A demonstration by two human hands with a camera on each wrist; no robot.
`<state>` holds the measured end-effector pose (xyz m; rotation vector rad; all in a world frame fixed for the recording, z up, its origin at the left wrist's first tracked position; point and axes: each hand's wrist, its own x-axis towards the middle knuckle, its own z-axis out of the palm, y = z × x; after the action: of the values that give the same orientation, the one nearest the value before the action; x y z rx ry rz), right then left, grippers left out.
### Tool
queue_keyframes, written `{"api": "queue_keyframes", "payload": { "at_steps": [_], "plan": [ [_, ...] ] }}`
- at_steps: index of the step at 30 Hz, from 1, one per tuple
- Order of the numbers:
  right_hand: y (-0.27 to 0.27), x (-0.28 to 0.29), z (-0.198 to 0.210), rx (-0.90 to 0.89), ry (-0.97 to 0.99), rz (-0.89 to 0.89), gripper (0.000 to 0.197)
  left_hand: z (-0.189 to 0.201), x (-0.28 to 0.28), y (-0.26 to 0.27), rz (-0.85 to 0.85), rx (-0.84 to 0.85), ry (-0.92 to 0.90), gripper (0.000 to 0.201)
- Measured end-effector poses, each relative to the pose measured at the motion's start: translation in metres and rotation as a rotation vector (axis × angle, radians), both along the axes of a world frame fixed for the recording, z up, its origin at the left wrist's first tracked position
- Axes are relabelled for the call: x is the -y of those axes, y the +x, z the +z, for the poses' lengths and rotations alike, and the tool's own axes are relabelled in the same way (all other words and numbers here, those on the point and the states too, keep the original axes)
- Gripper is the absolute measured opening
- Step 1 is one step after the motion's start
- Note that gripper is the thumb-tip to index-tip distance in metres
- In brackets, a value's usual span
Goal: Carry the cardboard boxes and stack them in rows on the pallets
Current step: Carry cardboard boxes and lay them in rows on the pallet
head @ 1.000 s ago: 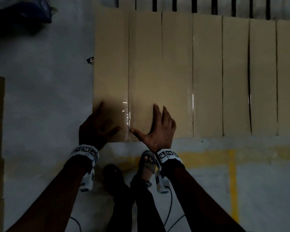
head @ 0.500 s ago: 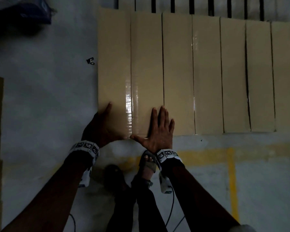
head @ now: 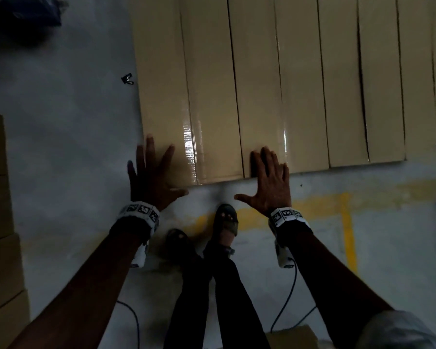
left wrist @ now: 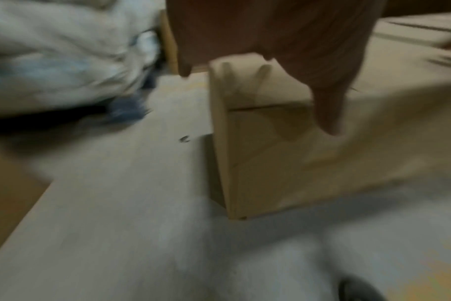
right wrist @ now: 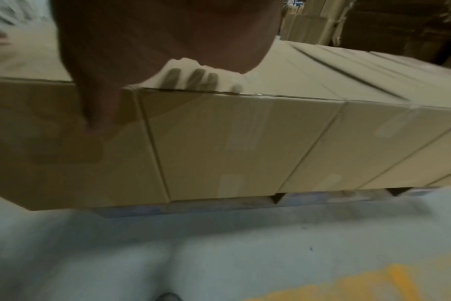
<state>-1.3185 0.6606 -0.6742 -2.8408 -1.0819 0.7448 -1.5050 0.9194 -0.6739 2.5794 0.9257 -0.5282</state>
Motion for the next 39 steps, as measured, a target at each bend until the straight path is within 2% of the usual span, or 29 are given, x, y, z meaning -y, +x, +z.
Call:
{"api": "queue_keyframes", "payload": {
  "at_steps": [4,6,11,15,20,30,39],
  "plan": [
    [0.018,0.011,0.0,0.065,-0.059,0.01,0.129,-0.002,0.035,0.015,-0.284,0.113,0.034,0.112],
    [0.028,0.008,0.0,0.072,-0.053,0.008,0.129,0.0,0.052,0.033,-0.348,0.134,-0.014,0.105],
    [0.041,-0.005,-0.001,0.062,-0.027,0.096,0.127,-0.003,0.08,0.068,-0.301,0.11,-0.09,0.096],
    [0.036,-0.013,-0.01,0.043,0.003,0.193,0.121,-0.005,0.086,0.091,-0.307,0.059,-0.041,0.086],
    [0.033,-0.019,-0.018,0.012,0.065,0.134,0.106,-0.001,0.085,0.109,-0.368,-0.04,-0.018,0.084],
    [0.038,-0.02,-0.012,-0.026,0.037,0.139,0.103,-0.01,0.08,0.113,-0.404,-0.101,-0.052,0.085],
    [0.037,-0.018,-0.017,0.025,0.05,0.145,0.1,-0.008,0.075,0.117,-0.439,-0.12,-0.073,0.086]
  ]
}}
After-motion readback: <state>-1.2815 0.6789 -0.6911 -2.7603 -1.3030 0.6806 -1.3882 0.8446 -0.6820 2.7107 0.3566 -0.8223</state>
